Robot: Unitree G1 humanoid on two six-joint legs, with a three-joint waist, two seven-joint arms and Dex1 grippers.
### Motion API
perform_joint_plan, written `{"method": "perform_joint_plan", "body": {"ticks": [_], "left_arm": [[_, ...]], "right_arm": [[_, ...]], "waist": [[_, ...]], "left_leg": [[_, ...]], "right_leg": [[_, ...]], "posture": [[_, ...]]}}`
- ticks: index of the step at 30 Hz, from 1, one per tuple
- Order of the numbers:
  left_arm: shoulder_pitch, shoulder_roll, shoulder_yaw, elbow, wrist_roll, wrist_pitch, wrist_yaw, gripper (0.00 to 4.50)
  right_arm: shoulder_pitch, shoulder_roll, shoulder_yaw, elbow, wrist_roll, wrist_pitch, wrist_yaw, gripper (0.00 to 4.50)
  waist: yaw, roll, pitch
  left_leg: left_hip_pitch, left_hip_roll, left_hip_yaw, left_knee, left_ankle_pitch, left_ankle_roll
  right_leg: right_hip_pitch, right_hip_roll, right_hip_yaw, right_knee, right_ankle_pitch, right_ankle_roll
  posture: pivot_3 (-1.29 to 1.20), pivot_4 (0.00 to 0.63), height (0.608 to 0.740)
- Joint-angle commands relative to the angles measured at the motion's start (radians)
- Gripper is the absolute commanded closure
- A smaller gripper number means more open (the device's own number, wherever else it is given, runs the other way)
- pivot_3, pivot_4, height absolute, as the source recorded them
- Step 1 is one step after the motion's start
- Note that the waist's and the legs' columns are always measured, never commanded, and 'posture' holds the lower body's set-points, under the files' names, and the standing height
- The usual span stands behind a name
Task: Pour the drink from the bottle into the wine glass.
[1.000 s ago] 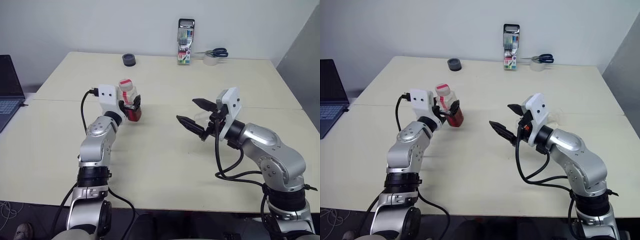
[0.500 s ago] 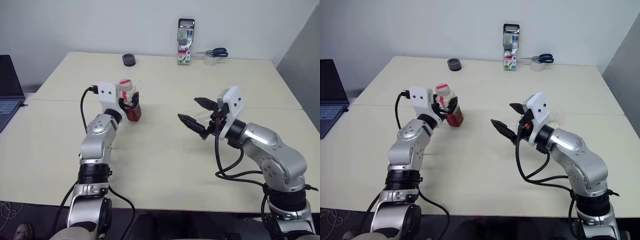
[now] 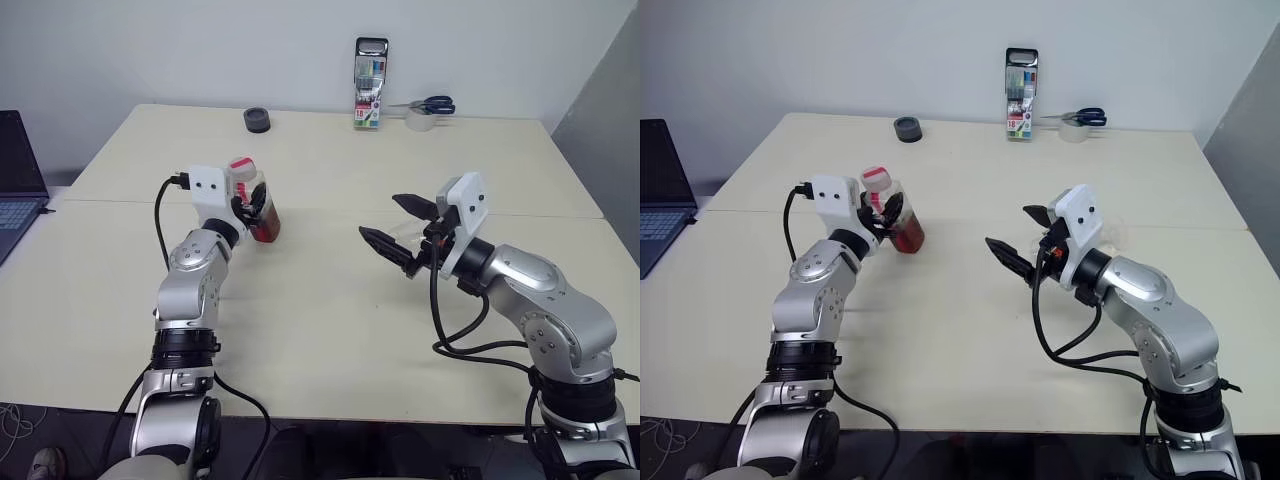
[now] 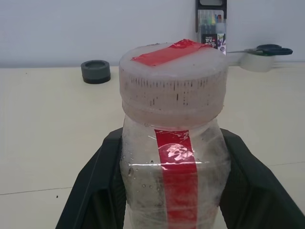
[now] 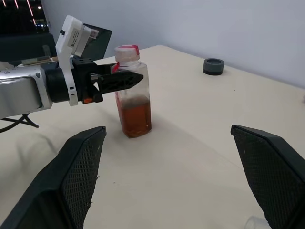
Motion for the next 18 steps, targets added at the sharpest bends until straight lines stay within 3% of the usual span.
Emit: {"method": "perform_joint_plan", "body": {"ticks": [1,9,18], "left_arm": [[-0.010,0.018,-0.005,-0.007,0.023,-0.015,0.000,2.44],[-0.038,0.052,-0.049,-0.036,0.035,0.072,-0.036,2.44],[-0.107,0.077,-0.147,-0.234,-0.119,0.286,-0.298,2.44]], "right_arm": [[-0.007,0.001,-0.016,-0.011,-0.008,-0.028,-0.009,0.00],[-0.018,-0.003,-0.027,-0.013,-0.011,-0.013,-0.024,0.00],[-0.103,0.026,-0.037,-0.051,0.039,0.098,-0.092,0.00]], "waist": [[0.000,0.000,0.000],[-0.001,0.000,0.000],[0.002,0.000,0.000]], "left_leg": [[0.000,0.000,0.000,0.000,0.000,0.000],[0.001,0.000,0.000,0.000,0.000,0.000],[-0.001,0.000,0.000,0.000,0.000,0.000]], "right_leg": [[0.000,0.000,0.000,0.000,0.000,0.000],[0.000,0.000,0.000,0.001,0.000,0.000],[-0.001,0.000,0.000,0.000,0.000,0.000]], "posture": [[0.00,0.150,0.740],[0.00,0.150,0.740],[0.00,0.150,0.740]]}}
